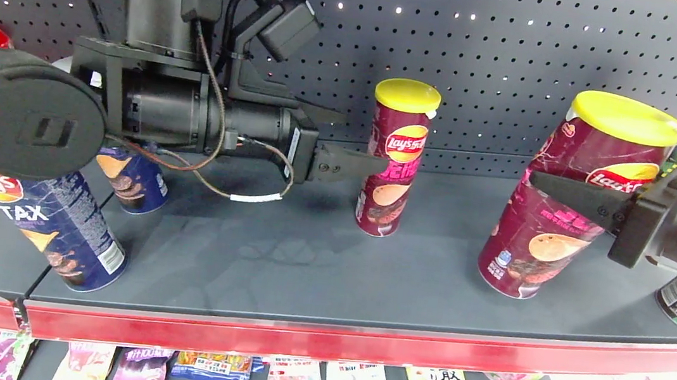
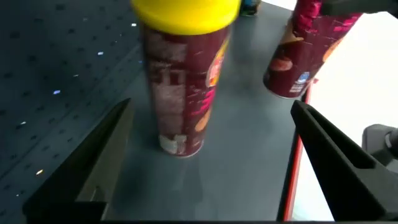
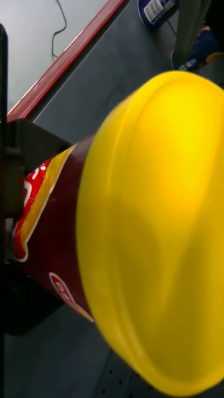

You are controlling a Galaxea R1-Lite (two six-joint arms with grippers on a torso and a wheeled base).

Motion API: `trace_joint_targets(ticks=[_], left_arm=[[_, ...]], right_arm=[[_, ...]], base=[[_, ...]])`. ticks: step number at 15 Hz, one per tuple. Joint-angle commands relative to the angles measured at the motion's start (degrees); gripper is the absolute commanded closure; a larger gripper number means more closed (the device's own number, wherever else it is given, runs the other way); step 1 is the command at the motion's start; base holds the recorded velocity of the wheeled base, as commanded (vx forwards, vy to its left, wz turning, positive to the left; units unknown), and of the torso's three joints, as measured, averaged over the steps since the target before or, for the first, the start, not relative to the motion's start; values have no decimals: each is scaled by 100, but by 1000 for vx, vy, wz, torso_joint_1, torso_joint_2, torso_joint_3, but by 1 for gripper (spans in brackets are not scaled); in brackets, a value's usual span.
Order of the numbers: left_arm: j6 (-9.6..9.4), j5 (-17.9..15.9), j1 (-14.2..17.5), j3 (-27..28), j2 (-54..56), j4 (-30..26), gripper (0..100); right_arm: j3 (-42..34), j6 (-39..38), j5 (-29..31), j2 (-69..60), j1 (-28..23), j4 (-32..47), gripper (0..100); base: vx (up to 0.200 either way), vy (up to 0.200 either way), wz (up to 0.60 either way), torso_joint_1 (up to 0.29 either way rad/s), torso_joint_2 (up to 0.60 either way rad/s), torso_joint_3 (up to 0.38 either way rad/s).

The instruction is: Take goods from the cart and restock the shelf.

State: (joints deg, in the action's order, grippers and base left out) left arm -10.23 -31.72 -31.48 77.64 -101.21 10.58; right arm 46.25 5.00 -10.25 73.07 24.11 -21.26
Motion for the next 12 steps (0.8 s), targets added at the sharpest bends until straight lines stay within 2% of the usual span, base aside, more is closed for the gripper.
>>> trace_joint_targets(ticks=[1, 7, 12], left_arm=[[3, -1, -34, 164, -224, -3, 0], [3, 8, -69, 1007, -927, -3, 0], [3, 8, -69, 1482, -1305, -3, 0]], right_arm=[[7, 1, 6, 14, 6, -1, 100], [16, 1, 6, 14, 6, -1, 100], [16, 1, -3, 14, -65, -1, 100]], base=[[0, 0, 0, 0, 0, 0], [0, 0, 0, 0, 0, 0], [0, 0, 0, 0, 0, 0]])
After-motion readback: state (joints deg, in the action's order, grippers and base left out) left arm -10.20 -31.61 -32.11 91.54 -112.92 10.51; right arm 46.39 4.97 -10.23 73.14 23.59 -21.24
